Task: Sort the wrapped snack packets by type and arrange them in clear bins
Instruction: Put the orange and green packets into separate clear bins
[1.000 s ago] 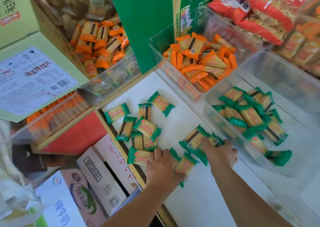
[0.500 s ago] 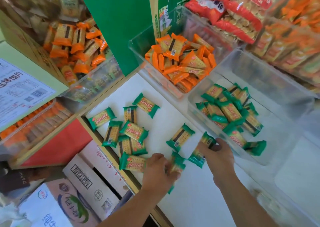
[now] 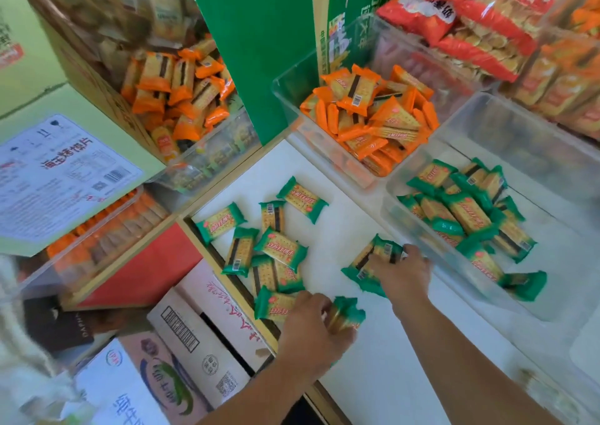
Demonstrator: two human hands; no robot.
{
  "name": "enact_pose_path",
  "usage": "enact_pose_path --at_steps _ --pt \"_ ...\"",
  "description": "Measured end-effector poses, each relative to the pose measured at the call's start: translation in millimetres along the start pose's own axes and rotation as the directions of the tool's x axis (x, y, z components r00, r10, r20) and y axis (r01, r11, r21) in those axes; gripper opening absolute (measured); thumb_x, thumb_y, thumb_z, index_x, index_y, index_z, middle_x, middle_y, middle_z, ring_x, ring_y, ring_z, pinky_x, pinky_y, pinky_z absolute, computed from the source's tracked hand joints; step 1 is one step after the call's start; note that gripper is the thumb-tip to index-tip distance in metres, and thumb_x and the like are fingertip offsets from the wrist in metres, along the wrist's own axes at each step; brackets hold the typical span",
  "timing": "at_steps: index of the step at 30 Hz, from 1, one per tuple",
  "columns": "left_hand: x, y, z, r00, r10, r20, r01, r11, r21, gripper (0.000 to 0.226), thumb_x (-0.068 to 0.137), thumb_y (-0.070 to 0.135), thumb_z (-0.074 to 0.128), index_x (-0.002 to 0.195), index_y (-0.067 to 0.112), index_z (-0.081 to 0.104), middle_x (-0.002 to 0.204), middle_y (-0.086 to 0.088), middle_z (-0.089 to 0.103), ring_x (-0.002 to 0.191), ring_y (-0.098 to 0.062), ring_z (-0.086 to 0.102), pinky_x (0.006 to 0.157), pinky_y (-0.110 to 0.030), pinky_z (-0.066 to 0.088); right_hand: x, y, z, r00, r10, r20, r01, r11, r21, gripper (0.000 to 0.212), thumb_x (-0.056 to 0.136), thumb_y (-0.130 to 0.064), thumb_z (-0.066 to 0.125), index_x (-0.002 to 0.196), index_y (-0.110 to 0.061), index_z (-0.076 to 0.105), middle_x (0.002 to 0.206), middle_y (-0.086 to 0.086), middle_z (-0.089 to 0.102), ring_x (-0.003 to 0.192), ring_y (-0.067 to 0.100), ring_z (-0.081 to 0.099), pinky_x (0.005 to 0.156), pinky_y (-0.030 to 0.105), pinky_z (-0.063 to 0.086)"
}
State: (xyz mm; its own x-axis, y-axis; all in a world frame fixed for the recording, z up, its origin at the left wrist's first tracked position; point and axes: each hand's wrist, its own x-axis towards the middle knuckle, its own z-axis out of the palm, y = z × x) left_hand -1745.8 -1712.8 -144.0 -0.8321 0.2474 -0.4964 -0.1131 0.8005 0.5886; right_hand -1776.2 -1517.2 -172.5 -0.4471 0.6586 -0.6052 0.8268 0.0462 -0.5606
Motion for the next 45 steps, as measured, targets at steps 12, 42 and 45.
enact_pose_path --at_steps 12,42,45 --pt "3 -55 -51 0.936 -0.296 -0.19 0.301 0.954 0.002 0.059 0.065 0.07 0.074 0.11 0.036 0.058 0.111 0.015 0.054 0.111 -0.012 0.049 0.091 -0.035 0.05 -15 -5 39 0.999 -0.016 0.04 0.022 0.991 -0.135 0.055 0.075 -0.038 0.082 0.122 -0.019 0.06 0.111 0.006 0.058 0.106 0.024 0.043 0.061 0.032 0.047" --pt "41 93 -81 0.995 -0.102 -0.02 0.077 0.853 -0.517 0.045 0.071 0.027 0.095 0.1 0.02 0.06 0.092 -0.003 0.072 0.066 -0.004 0.069 0.053 -0.022 0.054 -76 33 -71 0.969 0.093 0.228 -0.173 0.915 0.363 0.034 0.074 0.001 0.085 0.1 -0.012 0.068 0.093 0.011 0.077 0.082 0.029 0.075 0.07 0.044 0.063" --pt "53 138 -87 0.992 -0.073 -0.105 -0.01 0.775 -0.632 0.051 0.068 0.036 0.095 0.099 0.019 0.059 0.093 -0.006 0.073 0.079 -0.017 0.075 0.061 -0.035 0.059 -92 12 -105 0.979 0.009 0.201 -0.104 0.876 0.47 0.03 0.079 0.0 0.083 0.101 -0.012 0.068 0.09 0.007 0.078 0.08 0.026 0.076 0.066 0.04 0.063"
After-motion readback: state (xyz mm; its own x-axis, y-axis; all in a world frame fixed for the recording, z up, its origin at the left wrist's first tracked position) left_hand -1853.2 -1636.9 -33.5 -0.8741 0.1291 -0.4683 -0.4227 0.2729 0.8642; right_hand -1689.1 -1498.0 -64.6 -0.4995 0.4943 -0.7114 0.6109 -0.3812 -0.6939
